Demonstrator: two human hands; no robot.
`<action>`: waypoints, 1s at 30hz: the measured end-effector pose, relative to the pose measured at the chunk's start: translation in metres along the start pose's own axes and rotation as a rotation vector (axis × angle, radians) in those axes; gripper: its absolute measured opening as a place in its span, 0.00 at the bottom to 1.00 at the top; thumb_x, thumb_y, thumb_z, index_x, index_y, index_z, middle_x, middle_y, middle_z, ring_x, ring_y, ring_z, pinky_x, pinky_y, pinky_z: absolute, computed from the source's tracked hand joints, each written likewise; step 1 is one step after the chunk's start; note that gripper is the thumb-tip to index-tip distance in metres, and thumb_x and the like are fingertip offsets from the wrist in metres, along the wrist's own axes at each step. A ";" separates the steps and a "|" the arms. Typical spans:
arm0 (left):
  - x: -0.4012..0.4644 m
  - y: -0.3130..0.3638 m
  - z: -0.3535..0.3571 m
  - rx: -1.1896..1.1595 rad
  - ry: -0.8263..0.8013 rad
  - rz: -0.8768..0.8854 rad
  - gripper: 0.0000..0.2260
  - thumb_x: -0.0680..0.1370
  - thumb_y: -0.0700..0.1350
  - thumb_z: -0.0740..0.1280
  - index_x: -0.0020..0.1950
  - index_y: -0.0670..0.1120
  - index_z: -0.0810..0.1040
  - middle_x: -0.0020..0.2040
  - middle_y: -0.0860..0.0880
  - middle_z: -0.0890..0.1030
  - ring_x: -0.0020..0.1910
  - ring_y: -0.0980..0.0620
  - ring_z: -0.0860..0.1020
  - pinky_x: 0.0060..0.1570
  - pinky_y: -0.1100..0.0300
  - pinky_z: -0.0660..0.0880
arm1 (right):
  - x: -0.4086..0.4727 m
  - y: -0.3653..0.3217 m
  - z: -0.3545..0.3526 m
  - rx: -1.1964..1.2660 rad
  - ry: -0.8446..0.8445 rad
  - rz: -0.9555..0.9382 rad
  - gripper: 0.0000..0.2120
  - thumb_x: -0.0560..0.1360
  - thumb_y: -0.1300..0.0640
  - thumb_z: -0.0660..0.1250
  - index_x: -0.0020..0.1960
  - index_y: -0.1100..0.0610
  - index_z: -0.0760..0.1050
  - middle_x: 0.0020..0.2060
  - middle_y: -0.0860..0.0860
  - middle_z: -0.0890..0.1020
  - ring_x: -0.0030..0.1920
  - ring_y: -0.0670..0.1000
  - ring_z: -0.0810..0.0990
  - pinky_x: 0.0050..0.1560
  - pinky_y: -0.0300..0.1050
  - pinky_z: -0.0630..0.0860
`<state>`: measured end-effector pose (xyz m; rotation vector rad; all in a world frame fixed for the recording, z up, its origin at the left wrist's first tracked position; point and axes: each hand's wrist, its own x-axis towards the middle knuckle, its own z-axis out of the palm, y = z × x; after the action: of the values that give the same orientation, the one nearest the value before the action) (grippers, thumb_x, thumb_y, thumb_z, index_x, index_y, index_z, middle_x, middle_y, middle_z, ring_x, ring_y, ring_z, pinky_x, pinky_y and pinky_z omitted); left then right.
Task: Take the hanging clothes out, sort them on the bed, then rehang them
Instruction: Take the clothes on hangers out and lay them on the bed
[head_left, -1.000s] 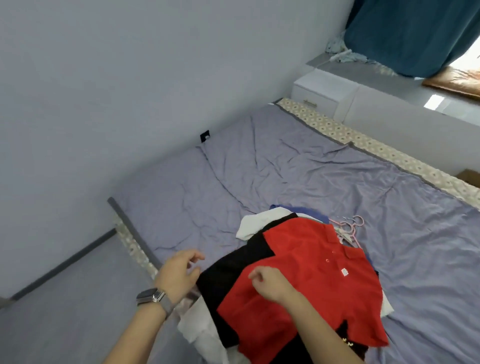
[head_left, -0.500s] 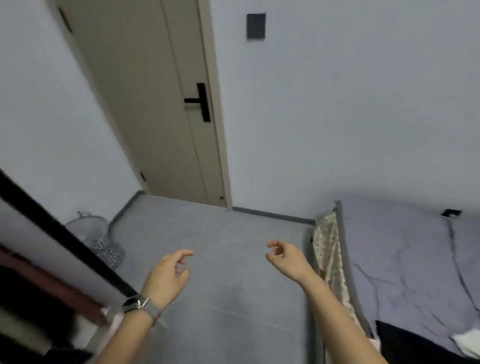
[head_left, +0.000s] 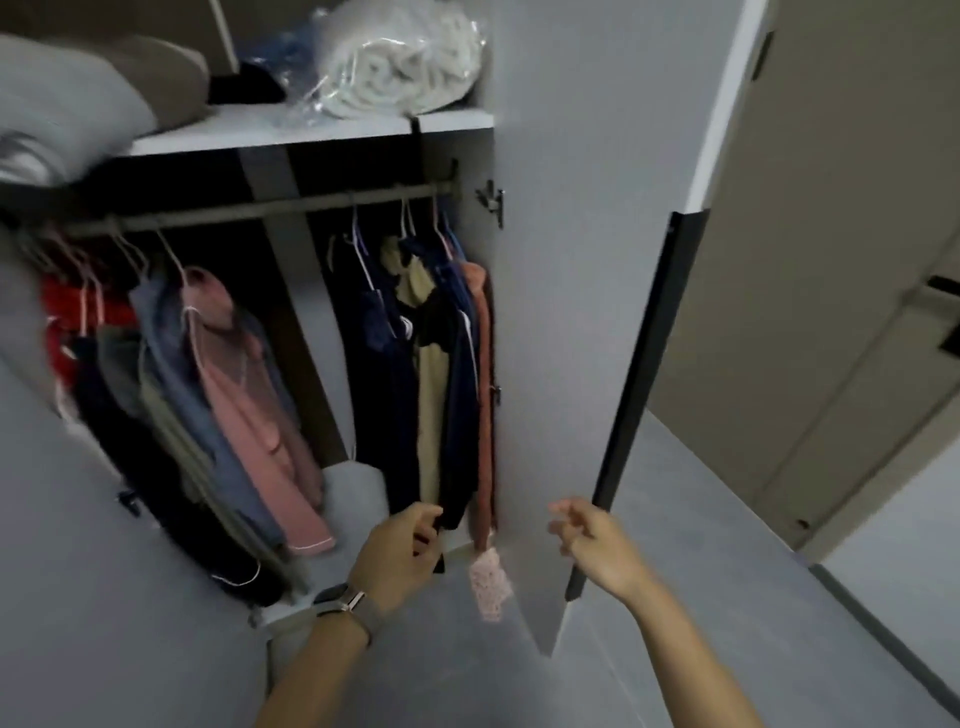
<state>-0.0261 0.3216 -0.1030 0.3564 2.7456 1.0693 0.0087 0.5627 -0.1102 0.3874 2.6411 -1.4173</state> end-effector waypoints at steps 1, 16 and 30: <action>0.004 -0.006 -0.002 0.003 0.008 -0.021 0.15 0.76 0.43 0.66 0.63 0.48 0.73 0.44 0.56 0.76 0.39 0.61 0.74 0.37 0.78 0.68 | 0.012 -0.005 0.008 -0.007 -0.034 -0.020 0.13 0.78 0.63 0.58 0.48 0.44 0.71 0.46 0.49 0.79 0.43 0.48 0.79 0.41 0.34 0.74; 0.125 -0.013 -0.046 -0.104 0.294 -0.158 0.15 0.75 0.39 0.64 0.61 0.48 0.75 0.45 0.52 0.80 0.43 0.58 0.78 0.42 0.75 0.68 | 0.168 -0.086 0.029 0.020 -0.317 -0.218 0.11 0.79 0.62 0.61 0.57 0.49 0.71 0.48 0.52 0.81 0.44 0.48 0.79 0.43 0.30 0.73; 0.190 -0.141 -0.177 -0.326 0.450 -0.348 0.12 0.76 0.37 0.65 0.49 0.56 0.74 0.43 0.56 0.80 0.41 0.65 0.78 0.44 0.74 0.72 | 0.276 -0.174 0.109 0.197 -0.267 -0.105 0.15 0.79 0.66 0.57 0.52 0.47 0.75 0.47 0.48 0.83 0.43 0.48 0.81 0.46 0.40 0.74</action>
<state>-0.2736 0.1615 -0.0846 -0.4430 2.7575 1.6103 -0.3066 0.4258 -0.0927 0.0700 2.3493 -1.6390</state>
